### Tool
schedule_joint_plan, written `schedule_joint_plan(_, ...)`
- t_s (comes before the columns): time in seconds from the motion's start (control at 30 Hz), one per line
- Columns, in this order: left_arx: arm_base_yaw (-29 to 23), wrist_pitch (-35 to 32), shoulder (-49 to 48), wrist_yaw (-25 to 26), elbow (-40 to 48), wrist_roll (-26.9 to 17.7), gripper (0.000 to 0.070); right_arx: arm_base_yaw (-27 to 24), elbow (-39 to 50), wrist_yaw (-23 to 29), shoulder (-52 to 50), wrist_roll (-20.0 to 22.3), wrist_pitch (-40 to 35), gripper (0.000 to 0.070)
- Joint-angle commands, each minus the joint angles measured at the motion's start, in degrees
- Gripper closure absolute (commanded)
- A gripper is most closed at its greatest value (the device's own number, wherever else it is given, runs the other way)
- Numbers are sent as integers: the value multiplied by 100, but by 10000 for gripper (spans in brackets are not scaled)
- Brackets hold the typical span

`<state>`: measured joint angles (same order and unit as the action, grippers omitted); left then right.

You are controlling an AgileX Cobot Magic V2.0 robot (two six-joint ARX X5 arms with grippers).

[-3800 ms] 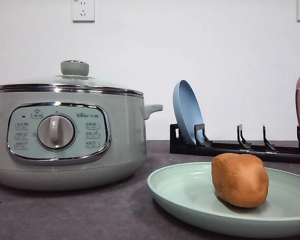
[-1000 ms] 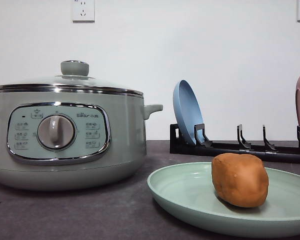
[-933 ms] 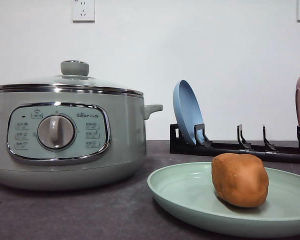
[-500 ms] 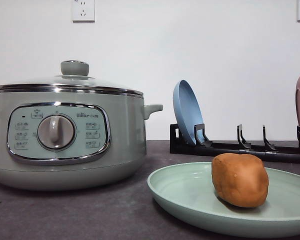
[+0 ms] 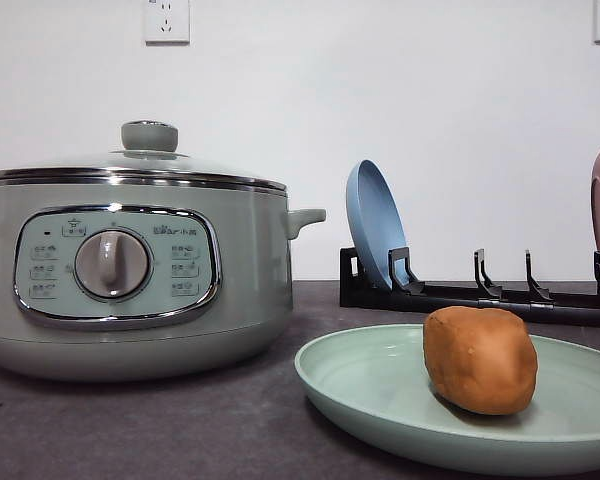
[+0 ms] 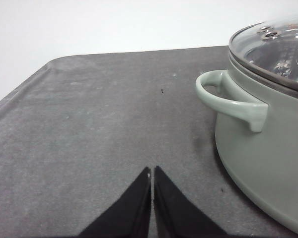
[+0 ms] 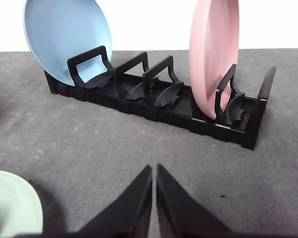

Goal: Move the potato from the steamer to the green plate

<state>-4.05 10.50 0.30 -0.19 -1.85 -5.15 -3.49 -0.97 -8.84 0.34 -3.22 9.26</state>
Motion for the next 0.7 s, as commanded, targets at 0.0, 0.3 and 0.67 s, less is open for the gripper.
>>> schedule_joint_plan(0.0, 0, 31, -11, -10, 116, 25, 700, -13, 33, -9, -13, 24, -22, 699)
schedule_joint_plan(0.3, 0, 31, -11, -10, 116, 25, 700, -13, 33, -9, -13, 24, -22, 699)
schedule_joint_plan(0.67, 0, 31, -11, -10, 116, 25, 700, -13, 33, -9, -13, 24, -22, 699)
